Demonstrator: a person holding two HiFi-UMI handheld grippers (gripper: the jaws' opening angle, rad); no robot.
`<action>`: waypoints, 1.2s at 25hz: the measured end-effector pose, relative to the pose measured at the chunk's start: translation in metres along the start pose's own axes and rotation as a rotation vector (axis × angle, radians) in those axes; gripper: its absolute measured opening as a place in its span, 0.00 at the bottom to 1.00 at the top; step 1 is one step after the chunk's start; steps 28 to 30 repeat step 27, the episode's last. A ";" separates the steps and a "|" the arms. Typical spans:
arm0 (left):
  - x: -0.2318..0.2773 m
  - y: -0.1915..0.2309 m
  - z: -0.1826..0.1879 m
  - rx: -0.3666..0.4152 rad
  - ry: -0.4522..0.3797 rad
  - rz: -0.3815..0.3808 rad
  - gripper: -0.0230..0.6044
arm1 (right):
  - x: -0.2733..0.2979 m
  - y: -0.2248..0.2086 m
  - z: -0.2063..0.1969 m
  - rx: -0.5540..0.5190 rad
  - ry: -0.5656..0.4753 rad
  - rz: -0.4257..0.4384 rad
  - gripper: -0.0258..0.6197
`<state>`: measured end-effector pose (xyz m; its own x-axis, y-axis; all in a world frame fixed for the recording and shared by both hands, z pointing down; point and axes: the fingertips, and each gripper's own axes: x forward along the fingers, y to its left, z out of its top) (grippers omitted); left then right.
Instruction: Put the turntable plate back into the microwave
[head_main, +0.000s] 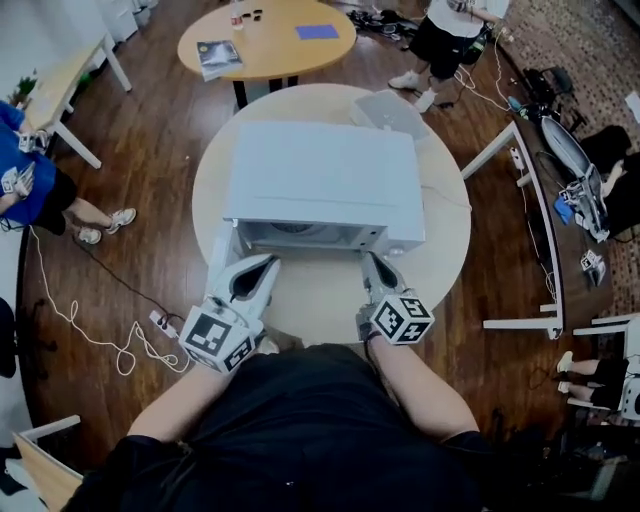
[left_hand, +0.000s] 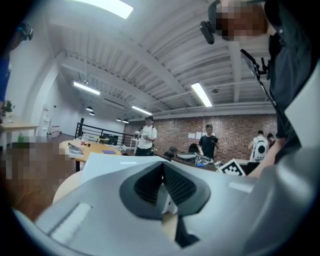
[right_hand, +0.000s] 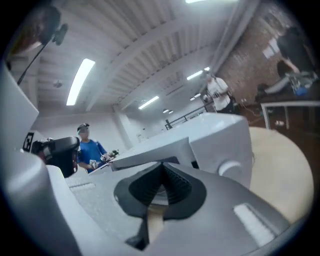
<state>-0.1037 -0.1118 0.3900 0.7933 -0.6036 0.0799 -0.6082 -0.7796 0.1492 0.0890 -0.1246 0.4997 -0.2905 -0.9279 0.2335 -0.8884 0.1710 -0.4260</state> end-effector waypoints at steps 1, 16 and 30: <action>0.002 -0.001 -0.002 0.007 0.007 -0.004 0.04 | -0.005 0.003 0.008 -0.073 -0.014 0.000 0.04; 0.032 -0.035 -0.053 0.011 0.115 -0.109 0.04 | -0.027 -0.036 -0.008 -0.140 -0.026 -0.088 0.04; 0.025 -0.015 -0.053 -0.006 0.113 -0.096 0.04 | -0.003 -0.015 -0.015 -0.143 -0.014 -0.055 0.04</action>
